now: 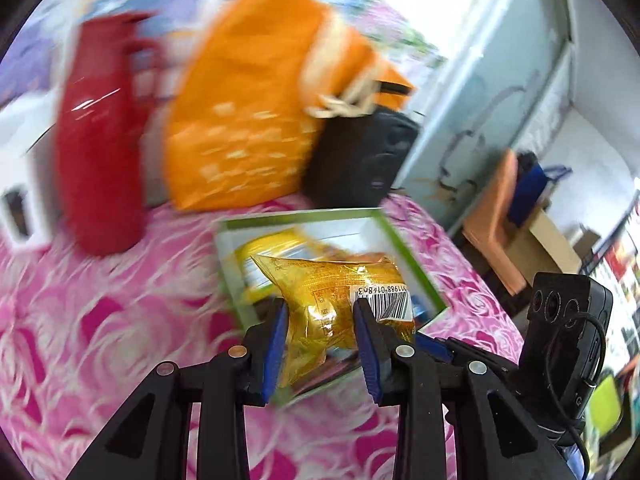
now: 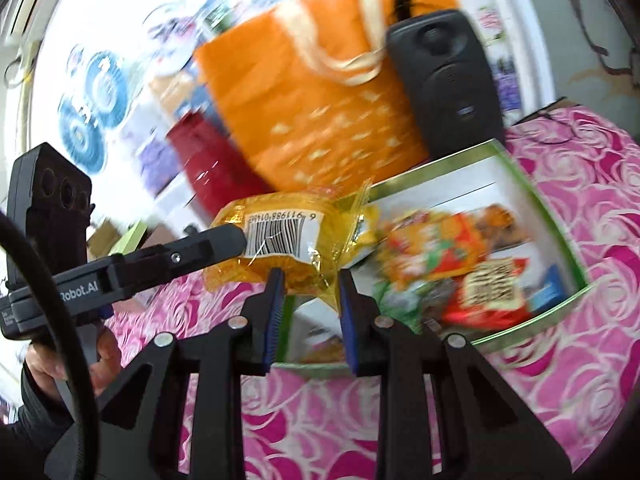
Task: Organize snacks
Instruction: 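Lower the yellow pastry into the green box and open the left gripper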
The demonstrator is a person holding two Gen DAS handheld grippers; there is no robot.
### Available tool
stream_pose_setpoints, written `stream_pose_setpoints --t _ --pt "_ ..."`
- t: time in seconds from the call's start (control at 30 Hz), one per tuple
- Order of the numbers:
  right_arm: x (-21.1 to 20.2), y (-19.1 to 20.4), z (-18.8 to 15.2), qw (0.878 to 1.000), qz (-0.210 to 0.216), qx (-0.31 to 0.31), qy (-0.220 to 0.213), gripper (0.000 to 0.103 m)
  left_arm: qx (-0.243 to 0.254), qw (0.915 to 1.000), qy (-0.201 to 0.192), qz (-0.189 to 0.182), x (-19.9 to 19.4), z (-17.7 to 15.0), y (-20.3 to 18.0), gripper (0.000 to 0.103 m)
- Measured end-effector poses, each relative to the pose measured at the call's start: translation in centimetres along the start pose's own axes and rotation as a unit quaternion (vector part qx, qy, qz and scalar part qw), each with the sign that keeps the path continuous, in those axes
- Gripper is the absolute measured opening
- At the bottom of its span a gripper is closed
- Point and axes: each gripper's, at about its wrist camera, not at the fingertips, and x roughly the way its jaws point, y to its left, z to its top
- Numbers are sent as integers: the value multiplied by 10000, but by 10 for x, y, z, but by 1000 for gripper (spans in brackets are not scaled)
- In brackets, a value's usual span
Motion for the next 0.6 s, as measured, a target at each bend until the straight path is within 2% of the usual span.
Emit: stream_pose_setpoints --t 0.13,0.27,0.53,0.6 --pt "-3 -33 15 9996 -252 140 -69 29 251 9994 23 -241 33 22 -36 33" --pt "9 -60 22 9988 -429 248 64 29 267 9988 118 -380 70 34 -54 34" --pt "40 -90 29 9977 -551 212 328 30 17 9984 458 -344 132 41 -48 34" --pt "47 -92 31 9967 -728 71 356 31 -83 9983 501 -298 142 42 -43 35"
